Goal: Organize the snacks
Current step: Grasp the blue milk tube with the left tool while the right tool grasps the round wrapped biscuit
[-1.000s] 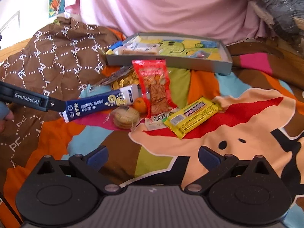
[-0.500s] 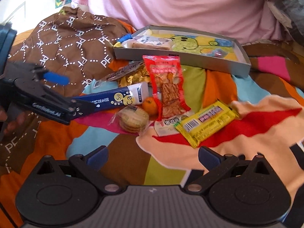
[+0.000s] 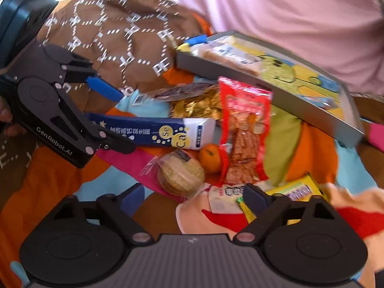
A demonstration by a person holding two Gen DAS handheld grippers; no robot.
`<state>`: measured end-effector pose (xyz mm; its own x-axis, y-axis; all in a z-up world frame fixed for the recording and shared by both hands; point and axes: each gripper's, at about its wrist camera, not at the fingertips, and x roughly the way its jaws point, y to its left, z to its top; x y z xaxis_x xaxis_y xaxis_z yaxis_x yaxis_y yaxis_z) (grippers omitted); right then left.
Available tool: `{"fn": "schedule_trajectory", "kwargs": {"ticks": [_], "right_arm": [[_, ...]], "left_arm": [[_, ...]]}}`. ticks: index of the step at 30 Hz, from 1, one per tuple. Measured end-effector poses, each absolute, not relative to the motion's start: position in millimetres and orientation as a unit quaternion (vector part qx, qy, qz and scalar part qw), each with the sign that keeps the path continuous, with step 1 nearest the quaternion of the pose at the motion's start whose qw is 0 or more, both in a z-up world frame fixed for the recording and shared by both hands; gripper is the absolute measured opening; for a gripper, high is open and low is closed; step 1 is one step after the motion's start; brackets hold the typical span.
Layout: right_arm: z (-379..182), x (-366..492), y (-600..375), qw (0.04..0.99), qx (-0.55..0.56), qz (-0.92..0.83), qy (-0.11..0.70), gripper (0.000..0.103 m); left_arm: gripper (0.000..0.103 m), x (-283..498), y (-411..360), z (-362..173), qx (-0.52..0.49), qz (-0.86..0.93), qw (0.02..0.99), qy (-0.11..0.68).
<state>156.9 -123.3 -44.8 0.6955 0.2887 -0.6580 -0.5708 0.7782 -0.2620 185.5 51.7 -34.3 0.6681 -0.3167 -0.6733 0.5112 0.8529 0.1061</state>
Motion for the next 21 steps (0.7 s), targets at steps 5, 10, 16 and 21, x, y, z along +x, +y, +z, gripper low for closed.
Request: {"fn": "schedule_trajectory", "kwargs": {"ticks": [5,10,16,21], "right_arm": [[-49.7,167.5,-114.6,0.881,-0.236,0.263,0.313,0.082],[-56.9,176.2,-116.0,0.875,-0.229,0.289,0.314,0.072],[-61.7,184.2,-110.7,0.869,-0.235,0.308,0.309,0.071],[-64.8,190.0,-108.3,0.872,-0.225,0.309,0.306,0.068]], "left_arm": [[0.072,189.6,53.9,-39.1,0.129,-0.253,0.894,0.346],[0.049,193.9,50.8,-46.8,0.136,-0.266,0.884,0.36],[0.04,196.5,51.8,-46.6,0.121,-0.269,0.884,0.362],[0.027,195.7,48.9,-46.7,0.112,-0.275,0.882,0.365]]}}
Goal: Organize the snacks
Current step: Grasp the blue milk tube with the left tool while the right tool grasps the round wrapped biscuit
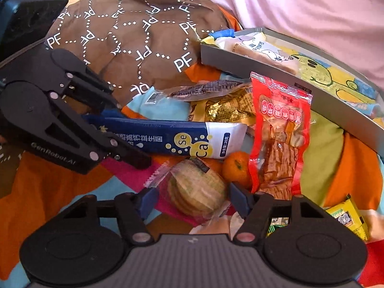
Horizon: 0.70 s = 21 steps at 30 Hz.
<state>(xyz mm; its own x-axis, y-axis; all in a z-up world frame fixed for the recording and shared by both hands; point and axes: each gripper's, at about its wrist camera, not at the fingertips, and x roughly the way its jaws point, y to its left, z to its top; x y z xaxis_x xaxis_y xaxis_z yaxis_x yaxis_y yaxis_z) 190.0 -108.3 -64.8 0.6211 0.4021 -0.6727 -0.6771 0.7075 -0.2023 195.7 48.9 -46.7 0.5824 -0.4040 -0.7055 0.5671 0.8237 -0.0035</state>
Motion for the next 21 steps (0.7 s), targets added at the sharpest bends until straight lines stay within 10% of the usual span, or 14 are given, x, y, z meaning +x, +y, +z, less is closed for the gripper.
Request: {"fn": "schedule_trajectory", "kwargs": {"ticks": [21], "right_arm": [[-56.4,124.9,-104.9,0.869,-0.321,0.283,0.249,0.046]], "left_arm": [[0.015,181.5,50.9,-43.6,-0.039,-0.222,0.867,0.444]]}}
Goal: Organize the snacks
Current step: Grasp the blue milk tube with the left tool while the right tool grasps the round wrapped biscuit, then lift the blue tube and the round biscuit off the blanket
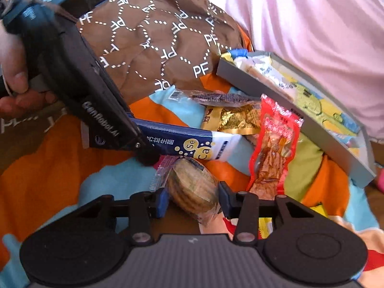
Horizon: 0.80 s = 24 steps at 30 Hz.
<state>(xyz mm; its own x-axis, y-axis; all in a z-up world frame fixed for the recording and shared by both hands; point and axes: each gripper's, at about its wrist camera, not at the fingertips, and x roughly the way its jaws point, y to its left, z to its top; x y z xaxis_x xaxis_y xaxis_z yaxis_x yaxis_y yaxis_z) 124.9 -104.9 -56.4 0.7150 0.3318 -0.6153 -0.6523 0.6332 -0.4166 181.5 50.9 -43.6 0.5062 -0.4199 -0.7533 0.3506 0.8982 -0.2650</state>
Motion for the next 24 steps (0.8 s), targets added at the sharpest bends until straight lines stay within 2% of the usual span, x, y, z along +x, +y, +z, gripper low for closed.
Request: {"fn": "schedule_trajectory", "kwargs": {"ticks": [4,13,19,24], "right_arm": [[-53.3,108.7,-111.9,0.873,-0.323,0.274,0.242,0.046],[-38.4,98.8,-150.1,0.917,-0.195,0.211,0.275,0.047],[-44.4,82.6,-158.6,0.92,-0.177,0.208,0.281,0.047],[-46.1,72.9,-158.0,0.921,-0.182,0.211,0.271,0.047]], "left_arm": [[0.012,168.7,45.2,-46.3,-0.069,-0.21,0.863,0.454],[0.01,143.5,45.7,-40.3,-0.108,-0.158,0.877,0.44],[0.01,120.5,51.2,-36.0,-0.17,-0.146,0.871,0.438],[0.009,104.3,41.6,-37.7,-0.18,-0.15,0.867,0.44]]}}
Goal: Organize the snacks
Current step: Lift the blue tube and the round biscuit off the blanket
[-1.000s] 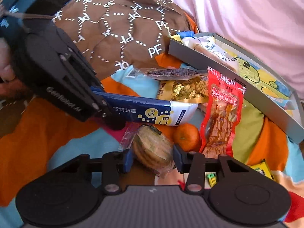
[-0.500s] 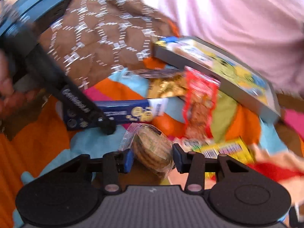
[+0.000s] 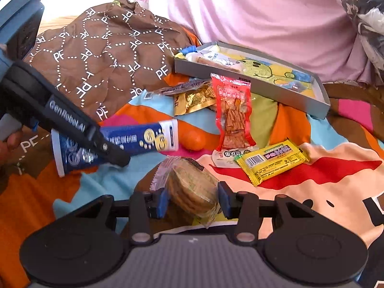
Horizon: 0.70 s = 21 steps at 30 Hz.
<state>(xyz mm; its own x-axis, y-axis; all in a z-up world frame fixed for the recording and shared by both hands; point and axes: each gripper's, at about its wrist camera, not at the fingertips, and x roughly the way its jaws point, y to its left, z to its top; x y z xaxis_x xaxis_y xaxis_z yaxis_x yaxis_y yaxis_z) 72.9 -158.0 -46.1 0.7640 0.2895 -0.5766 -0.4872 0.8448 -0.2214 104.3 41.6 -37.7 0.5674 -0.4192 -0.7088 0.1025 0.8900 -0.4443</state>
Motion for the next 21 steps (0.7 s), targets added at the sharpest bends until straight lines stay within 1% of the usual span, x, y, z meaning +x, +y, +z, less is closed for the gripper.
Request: {"fn": "schedule_trajectory", "kwargs": {"ticks": [7,13,21], "right_arm": [[-47.3,66.6,-163.6,0.925,-0.169,0.208,0.269,0.047],[-53.7,65.5,-170.7,0.927,-0.155,0.198,0.277,0.047],[-53.3,62.5,-171.1,0.929,-0.16,0.192,0.274,0.047]], "left_arm": [[0.009,95.1,37.4,-38.7,-0.186,-0.148,0.867,0.439],[0.01,99.6,33.5,-48.2,-0.2,-0.173,0.85,0.456],[0.014,114.7,25.5,-57.6,-0.187,-0.179,0.846,0.465]]}}
